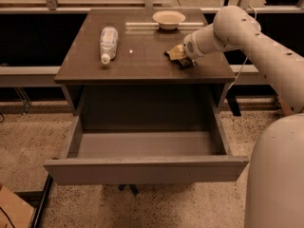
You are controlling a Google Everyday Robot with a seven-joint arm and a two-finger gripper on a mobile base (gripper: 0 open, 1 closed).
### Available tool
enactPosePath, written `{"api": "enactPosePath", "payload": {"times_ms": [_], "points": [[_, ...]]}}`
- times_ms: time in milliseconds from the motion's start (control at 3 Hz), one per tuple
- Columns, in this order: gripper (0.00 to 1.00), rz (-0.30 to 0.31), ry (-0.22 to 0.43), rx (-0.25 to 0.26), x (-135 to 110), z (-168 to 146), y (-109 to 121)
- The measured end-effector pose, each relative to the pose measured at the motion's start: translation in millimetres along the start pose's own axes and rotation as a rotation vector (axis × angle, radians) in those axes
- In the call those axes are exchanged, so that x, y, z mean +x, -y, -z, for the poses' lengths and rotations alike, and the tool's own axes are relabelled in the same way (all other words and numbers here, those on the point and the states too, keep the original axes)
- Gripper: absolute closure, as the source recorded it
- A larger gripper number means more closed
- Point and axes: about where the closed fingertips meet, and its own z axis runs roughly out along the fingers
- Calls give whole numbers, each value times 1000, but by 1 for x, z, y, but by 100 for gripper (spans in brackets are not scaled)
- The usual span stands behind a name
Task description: Place rxbar chocolate into top drawer
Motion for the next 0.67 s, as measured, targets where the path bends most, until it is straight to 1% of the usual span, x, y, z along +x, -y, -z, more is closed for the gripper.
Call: {"api": "enactPosePath", "payload": {"times_ms": [667], "points": [[100, 0, 0, 0, 0, 0, 0]]}}
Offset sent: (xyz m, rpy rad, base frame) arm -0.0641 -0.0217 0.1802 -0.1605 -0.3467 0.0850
